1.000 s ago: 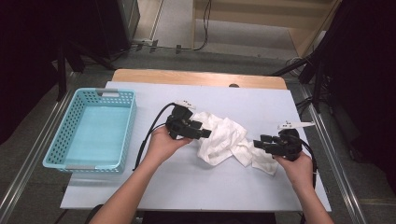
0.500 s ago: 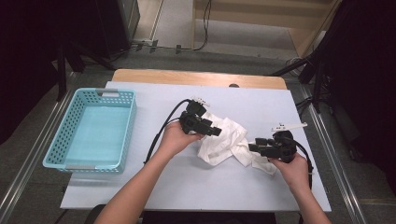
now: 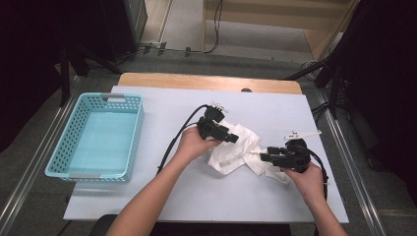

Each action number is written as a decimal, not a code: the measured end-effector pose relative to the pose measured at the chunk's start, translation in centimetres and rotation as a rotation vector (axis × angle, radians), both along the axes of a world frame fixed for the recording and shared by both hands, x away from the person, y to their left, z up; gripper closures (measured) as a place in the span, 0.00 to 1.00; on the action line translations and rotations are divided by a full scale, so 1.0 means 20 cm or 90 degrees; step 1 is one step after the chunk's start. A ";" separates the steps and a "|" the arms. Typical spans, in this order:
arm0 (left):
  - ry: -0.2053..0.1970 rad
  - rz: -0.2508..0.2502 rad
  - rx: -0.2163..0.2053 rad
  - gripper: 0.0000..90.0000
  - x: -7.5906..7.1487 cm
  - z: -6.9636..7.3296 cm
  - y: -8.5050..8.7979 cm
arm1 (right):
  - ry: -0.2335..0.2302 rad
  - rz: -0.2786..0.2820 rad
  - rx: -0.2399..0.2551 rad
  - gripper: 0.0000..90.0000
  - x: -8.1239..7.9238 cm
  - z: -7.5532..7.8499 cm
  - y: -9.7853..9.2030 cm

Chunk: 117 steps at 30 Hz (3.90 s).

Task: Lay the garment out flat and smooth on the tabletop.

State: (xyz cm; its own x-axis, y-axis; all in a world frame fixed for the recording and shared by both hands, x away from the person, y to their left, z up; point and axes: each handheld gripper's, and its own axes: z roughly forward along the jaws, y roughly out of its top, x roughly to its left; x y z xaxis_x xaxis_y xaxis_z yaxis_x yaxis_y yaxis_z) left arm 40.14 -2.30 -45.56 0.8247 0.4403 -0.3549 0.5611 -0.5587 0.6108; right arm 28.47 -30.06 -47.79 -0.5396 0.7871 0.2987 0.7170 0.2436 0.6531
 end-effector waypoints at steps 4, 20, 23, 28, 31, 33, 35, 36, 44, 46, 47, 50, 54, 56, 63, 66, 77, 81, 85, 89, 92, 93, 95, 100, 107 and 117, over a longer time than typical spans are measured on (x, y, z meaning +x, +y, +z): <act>0.008 -0.001 0.007 0.45 0.00 -0.03 -0.01 | 0.000 -0.001 0.002 0.52 -0.01 0.00 0.00; 0.018 -0.033 0.013 0.91 0.01 -0.10 0.00 | 0.016 0.023 -0.025 0.51 -0.01 -0.07 0.08; -0.003 -0.021 -0.007 0.90 0.00 -0.04 0.04 | 0.024 0.022 -0.030 0.51 0.00 -0.08 0.09; -0.009 -0.011 -0.032 0.90 -0.01 0.02 0.09 | 0.030 0.025 -0.037 0.53 0.01 -0.11 0.10; -0.012 -0.012 -0.028 0.89 -0.02 0.03 0.10 | 0.036 0.025 -0.030 0.64 0.02 -0.10 0.10; -0.013 -0.008 -0.030 0.89 -0.02 0.03 0.11 | 0.036 0.028 -0.018 0.79 0.02 -0.10 0.10; -0.015 -0.004 -0.034 0.89 -0.02 0.04 0.12 | 0.031 0.032 -0.018 0.92 0.02 -0.08 0.10; -0.016 -0.001 -0.035 0.89 -0.02 0.04 0.13 | 0.031 0.031 -0.017 0.93 0.02 -0.07 0.10; -0.011 0.008 -0.048 0.88 -0.05 0.08 0.21 | 0.017 0.006 -0.004 0.94 0.06 -0.02 0.04; -0.013 0.012 -0.051 0.87 -0.06 0.09 0.23 | 0.014 0.000 -0.003 0.94 0.07 -0.01 0.02; -0.016 0.014 -0.050 0.87 -0.06 0.10 0.25 | 0.010 0.000 -0.001 0.94 0.07 0.00 0.02; -0.014 0.027 -0.062 0.88 -0.08 0.12 0.30 | 0.004 -0.007 -0.003 0.94 0.09 0.01 0.01; -0.015 0.035 -0.074 0.91 -0.12 0.12 0.38 | 0.004 -0.021 0.005 0.94 0.11 0.02 -0.01; -0.022 0.038 -0.078 0.93 -0.15 0.13 0.42 | 0.003 -0.025 0.006 0.94 0.12 0.03 -0.02; -0.035 0.034 -0.092 0.95 -0.26 0.14 0.49 | -0.001 -0.034 0.008 0.94 0.17 0.05 -0.03; -0.042 0.023 -0.084 0.95 -0.31 0.13 0.49 | -0.005 -0.037 0.009 0.94 0.20 0.06 -0.02; -0.045 -0.004 -0.101 0.95 -0.44 0.09 0.47 | -0.015 -0.043 0.010 0.94 0.28 0.11 -0.01; -0.032 -0.021 -0.092 0.94 -0.48 0.07 0.46 | -0.016 -0.047 0.010 0.94 0.31 0.11 -0.01; -0.024 -0.036 -0.092 0.94 -0.52 0.05 0.45 | -0.011 -0.052 0.008 0.94 0.34 0.11 0.00; -0.014 -0.054 -0.087 0.94 -0.56 0.03 0.44 | -0.013 -0.056 0.007 0.94 0.37 0.11 0.00; -0.001 -0.065 -0.085 0.93 -0.58 0.01 0.43 | -0.012 -0.058 0.011 0.94 0.38 0.10 0.00; 0.005 -0.072 -0.085 0.92 -0.59 0.00 0.42 | -0.011 -0.059 0.010 0.94 0.38 0.10 0.00; 0.009 -0.087 -0.076 0.89 -0.61 -0.02 0.40 | -0.010 -0.059 0.011 0.94 0.38 0.09 -0.01; 0.018 -0.093 -0.079 0.79 -0.63 -0.02 0.39 | -0.011 -0.058 0.010 0.94 0.39 0.08 -0.01; 0.003 -0.078 -0.107 0.61 -0.63 0.03 0.44 | -0.012 -0.055 0.006 0.90 0.40 0.09 -0.02; -0.005 -0.066 -0.083 0.40 -0.62 0.05 0.47 | -0.012 -0.053 0.007 0.80 0.39 0.09 -0.04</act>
